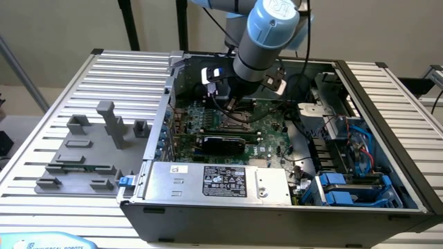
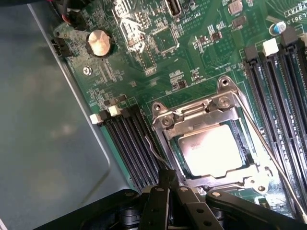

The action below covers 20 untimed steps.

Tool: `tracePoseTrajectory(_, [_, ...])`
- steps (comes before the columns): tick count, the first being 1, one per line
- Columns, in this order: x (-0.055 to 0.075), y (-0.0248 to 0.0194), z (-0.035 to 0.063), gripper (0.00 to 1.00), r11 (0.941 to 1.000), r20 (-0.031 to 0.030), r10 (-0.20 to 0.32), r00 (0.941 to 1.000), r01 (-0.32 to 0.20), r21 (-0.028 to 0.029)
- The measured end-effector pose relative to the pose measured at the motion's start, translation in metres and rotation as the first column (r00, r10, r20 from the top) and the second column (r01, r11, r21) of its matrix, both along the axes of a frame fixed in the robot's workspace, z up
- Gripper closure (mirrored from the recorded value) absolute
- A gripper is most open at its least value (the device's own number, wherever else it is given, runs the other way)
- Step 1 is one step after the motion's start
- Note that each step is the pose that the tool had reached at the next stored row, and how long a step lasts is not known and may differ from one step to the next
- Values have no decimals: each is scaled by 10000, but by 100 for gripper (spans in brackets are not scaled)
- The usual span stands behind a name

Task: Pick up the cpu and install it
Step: 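Install the first cpu locking lever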

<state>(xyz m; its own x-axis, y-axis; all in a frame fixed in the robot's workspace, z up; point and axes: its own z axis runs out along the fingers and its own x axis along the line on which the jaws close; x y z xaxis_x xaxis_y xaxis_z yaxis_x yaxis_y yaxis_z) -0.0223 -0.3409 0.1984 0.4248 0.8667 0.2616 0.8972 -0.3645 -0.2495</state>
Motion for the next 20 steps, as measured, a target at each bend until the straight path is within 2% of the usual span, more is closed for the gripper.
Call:
tracePoseTrajectory(8, [-1, 0, -2, 89, 10000, -9, 0, 10000, 0, 1])
tracePoseTrajectory(16, [-17, 32, -2, 89, 10000, -9, -3, 10000, 3, 3])
tracePoseTrajectory(20, [-18, 33, -2, 89, 10000, -9, -3, 10000, 3, 2])
